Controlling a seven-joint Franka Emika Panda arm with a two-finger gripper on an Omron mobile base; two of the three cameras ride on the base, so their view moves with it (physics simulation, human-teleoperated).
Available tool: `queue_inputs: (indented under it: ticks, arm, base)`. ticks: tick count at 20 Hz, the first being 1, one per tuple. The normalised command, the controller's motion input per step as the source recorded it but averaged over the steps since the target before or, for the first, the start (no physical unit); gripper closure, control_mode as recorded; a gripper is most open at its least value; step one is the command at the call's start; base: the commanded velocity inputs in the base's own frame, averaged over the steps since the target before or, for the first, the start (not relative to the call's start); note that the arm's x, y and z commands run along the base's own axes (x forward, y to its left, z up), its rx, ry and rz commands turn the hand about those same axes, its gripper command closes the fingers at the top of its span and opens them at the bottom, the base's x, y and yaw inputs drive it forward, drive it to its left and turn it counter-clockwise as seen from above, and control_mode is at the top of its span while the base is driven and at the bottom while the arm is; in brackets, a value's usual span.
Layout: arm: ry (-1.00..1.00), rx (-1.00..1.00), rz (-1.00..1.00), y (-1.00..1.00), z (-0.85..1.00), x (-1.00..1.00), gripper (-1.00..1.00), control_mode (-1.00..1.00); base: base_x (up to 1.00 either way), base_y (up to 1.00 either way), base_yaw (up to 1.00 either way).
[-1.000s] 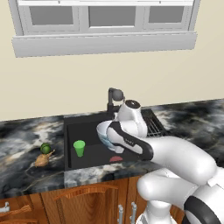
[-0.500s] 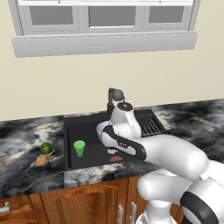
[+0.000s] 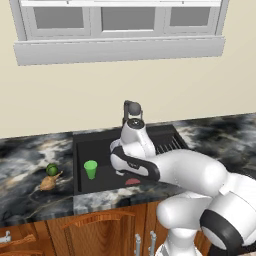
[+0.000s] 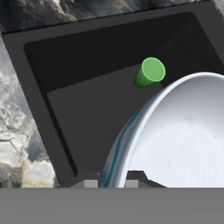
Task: Remove the onion and avocado from the sink. Then move the bowl and cup from the counter to the sink for washing.
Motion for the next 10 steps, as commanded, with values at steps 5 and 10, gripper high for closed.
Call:
queue_inputs:
  ticks: [5,10]
  arm:
    - [0.00,0.00,-0.08,0.11,-0.03,0.15,1.00,-1.00]
    - [0.00,0.01,-0.07,0.07,-0.01,0.08,1.00,-1.00]
  base:
    - [0.00,0.00,0.00]
    - [0.00,0.00,0.00]
